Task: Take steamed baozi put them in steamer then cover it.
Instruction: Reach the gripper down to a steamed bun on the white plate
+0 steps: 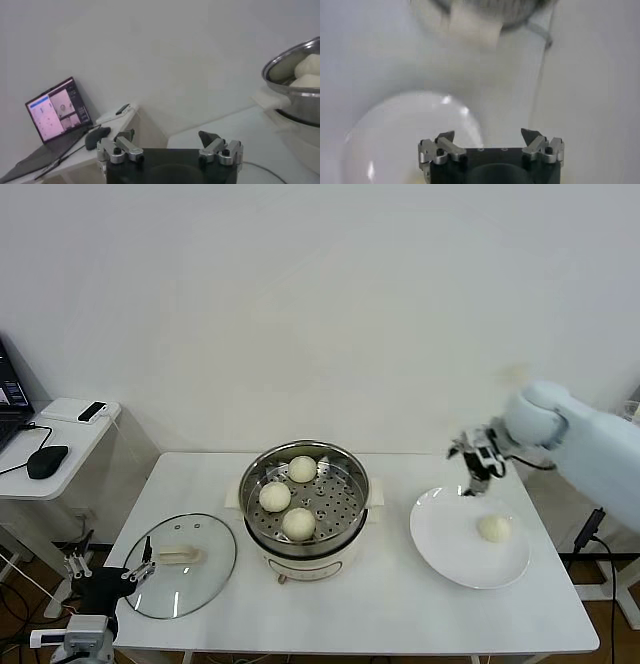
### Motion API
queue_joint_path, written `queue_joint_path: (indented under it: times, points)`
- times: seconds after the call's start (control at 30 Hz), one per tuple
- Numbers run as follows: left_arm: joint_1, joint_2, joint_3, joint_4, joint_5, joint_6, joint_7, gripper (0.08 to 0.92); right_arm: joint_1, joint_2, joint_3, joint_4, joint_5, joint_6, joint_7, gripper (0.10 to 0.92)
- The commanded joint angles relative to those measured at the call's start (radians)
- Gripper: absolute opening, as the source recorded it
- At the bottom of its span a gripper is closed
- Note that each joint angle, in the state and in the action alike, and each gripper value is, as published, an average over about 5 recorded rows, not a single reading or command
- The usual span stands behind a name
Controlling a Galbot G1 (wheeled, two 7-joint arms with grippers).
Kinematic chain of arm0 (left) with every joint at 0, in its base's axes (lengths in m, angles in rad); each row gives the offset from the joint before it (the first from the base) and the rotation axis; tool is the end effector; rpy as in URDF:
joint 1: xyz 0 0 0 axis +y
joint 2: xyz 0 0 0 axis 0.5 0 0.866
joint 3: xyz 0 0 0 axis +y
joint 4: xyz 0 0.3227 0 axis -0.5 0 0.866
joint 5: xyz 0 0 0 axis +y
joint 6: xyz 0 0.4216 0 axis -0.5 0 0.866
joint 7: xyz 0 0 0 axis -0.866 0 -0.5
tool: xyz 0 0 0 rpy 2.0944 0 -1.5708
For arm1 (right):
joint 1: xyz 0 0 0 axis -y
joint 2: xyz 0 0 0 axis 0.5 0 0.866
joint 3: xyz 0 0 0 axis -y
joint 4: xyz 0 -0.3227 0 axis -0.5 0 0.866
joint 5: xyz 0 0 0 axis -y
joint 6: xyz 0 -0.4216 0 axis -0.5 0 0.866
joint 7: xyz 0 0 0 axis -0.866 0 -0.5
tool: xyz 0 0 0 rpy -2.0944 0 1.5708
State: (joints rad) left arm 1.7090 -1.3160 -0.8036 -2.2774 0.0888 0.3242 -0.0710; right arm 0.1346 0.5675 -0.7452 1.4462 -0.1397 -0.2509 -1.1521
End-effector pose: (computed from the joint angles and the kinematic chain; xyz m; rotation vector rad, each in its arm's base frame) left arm 0.2277 0.0981 -0.2091 0.2943 -2.8281 -0.6600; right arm 0.5454 -0.1016 -0.0891 1.1950 -1.4426 1.5465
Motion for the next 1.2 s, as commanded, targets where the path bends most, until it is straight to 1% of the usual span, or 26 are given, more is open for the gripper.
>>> queue_joint_path:
  times: [0.03,0.23,0.53,0.9,1.2]
  points:
    - [0.001,-0.001,-0.001,0.005,0.0,0.001,0.0,0.823,-0.355,-0.117,0.294,-0.064,-0.162,0.086,-0.031,0.823]
    - [0.007,-0.004,-0.005,0.006,0.001,0.002,0.0,0.823,-0.44,-0.065,0.362,-0.133,-0.23,0.114,-0.015,0.823]
    - [0.011,-0.009,-0.012,-0.001,0.002,0.007,0.0,0.823,-0.47,0.051,0.384,-0.246,-0.336,0.132,0.017,0.823]
    - [0.011,-0.012,-0.019,0.002,0.004,0.007,0.0,0.823,-0.443,0.162,0.387,-0.367,-0.375,0.145,0.054,0.823]
    - [0.01,-0.015,-0.017,0.001,0.005,0.007,0.0,0.823,-0.44,0.196,0.386,-0.398,-0.382,0.108,0.066,0.818]
